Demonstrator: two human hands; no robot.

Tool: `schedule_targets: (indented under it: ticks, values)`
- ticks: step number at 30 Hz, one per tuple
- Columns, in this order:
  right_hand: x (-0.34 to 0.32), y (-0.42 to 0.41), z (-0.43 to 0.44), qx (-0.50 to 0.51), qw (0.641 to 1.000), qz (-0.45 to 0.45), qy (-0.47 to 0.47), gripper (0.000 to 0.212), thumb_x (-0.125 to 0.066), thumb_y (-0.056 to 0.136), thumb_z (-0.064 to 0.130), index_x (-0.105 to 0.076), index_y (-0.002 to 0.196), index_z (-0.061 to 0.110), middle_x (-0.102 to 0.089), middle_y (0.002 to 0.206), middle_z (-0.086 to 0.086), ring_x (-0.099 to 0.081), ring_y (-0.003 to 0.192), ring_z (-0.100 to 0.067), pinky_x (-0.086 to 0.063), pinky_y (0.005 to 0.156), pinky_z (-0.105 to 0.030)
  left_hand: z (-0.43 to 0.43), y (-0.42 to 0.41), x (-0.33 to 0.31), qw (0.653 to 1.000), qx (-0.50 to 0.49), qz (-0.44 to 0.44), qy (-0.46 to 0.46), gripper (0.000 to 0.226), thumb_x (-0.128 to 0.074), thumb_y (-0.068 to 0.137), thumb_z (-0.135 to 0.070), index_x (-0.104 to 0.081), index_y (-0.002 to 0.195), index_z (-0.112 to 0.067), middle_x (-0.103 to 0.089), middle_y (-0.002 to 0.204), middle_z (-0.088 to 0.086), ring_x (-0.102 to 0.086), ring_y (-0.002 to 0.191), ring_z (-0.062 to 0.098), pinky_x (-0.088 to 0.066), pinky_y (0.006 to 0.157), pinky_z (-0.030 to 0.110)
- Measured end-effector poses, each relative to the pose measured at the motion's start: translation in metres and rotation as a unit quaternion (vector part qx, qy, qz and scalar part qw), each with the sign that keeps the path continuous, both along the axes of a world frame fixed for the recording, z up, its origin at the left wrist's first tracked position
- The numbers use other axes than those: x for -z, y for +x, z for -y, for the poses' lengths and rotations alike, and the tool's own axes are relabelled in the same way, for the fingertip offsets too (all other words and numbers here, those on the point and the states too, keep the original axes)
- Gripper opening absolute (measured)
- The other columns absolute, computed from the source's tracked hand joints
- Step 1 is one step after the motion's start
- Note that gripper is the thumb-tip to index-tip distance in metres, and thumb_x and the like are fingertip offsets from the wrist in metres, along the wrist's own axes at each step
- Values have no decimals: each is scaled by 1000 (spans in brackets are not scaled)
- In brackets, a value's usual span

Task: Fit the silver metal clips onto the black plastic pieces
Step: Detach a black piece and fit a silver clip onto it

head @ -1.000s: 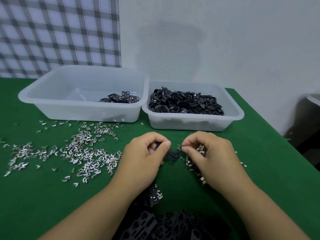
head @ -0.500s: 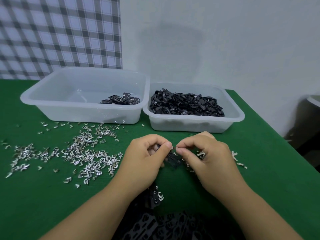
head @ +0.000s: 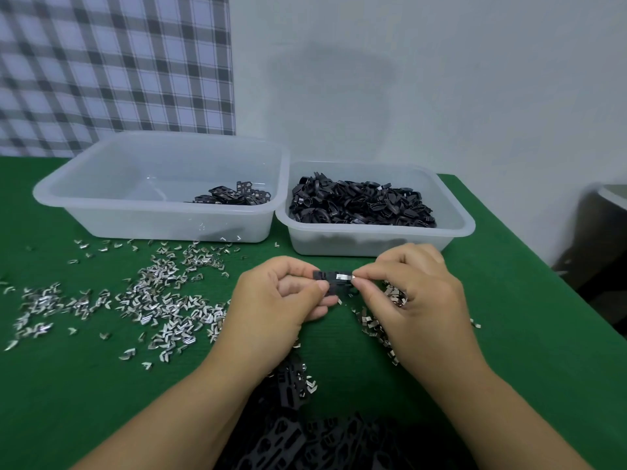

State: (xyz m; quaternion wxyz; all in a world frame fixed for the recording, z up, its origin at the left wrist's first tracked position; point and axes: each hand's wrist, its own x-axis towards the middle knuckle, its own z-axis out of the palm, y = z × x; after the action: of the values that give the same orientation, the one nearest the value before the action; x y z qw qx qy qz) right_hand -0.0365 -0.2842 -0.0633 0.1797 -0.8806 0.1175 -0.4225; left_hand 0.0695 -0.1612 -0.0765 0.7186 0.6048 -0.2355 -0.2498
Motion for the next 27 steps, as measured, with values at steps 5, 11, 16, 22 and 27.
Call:
schedule_targets:
  ticks: [5, 11, 16, 22, 27]
  values:
    - [0, 2, -2, 5, 1000, 3, -30, 3, -73, 76, 12, -73, 78, 14, -56, 74, 4, -48, 79, -16, -33, 76, -12, 1, -1, -1, 1000, 8, 4, 13, 11, -68, 82, 0, -66, 78, -10, -74, 69, 10, -74, 70, 17, -54, 56, 15]
    - [1, 5, -3, -3, 1000, -1, -28, 4, -74, 75, 12, -73, 77, 15, -57, 73, 4, -47, 79, -16, -33, 75, -11, 0, -1, -1, 1000, 17, 4, 15, 11, -67, 82, 0, -67, 79, -10, -75, 71, 9, -74, 71, 17, -54, 57, 16]
    - [3, 5, -2, -11, 1000, 4, -4, 7, -77, 73, 10, -73, 77, 16, -58, 73, 4, -48, 79, -16, -36, 74, -13, 0, 0, -1, 1000, 20, 1, 18, 8, -67, 83, 0, -67, 80, -8, -75, 71, 10, -74, 69, 17, -54, 55, 16]
    - [3, 5, -1, -8, 1000, 3, 0, 8, -77, 73, 12, -73, 76, 18, -57, 73, 7, -48, 80, -14, -36, 74, -12, 0, 0, -1, 1000, 23, 2, 18, 11, -68, 81, -1, -68, 77, -10, -74, 68, 11, -74, 68, 18, -54, 55, 16]
    - [4, 5, 0, -2, 1000, 5, 1, 8, -77, 73, 11, -73, 76, 17, -57, 72, 7, -48, 79, -14, -36, 73, -12, 0, 0, 0, 999, 25, 9, 24, 13, -69, 81, -1, -69, 75, -13, -74, 68, 11, -74, 68, 18, -53, 55, 16]
